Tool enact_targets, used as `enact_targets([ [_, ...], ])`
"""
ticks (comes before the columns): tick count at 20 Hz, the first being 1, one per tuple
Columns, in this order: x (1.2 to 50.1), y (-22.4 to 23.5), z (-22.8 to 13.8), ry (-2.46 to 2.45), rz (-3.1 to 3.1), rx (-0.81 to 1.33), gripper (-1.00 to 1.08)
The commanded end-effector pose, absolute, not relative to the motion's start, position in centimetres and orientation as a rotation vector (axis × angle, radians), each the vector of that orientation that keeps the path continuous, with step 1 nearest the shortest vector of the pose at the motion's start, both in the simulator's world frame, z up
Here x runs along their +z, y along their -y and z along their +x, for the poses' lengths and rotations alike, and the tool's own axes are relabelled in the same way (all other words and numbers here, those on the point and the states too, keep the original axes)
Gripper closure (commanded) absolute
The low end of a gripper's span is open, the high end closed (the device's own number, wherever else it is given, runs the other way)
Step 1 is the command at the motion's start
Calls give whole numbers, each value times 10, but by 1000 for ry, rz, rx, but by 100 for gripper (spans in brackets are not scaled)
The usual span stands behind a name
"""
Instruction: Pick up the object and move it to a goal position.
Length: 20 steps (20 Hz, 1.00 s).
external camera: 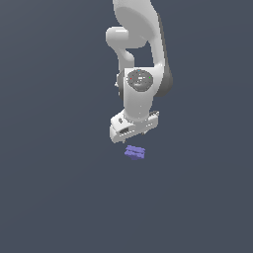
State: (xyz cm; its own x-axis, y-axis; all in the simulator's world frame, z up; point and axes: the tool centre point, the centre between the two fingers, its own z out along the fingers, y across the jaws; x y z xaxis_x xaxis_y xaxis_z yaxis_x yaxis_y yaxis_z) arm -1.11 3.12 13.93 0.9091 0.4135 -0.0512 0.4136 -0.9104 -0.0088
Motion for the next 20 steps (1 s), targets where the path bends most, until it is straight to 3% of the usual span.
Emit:
enact_targets([
  [1,136,-32,-9,-774,3042,-76,-92],
  [20,114,-38,3,-1555,2731,-31,-92],
])
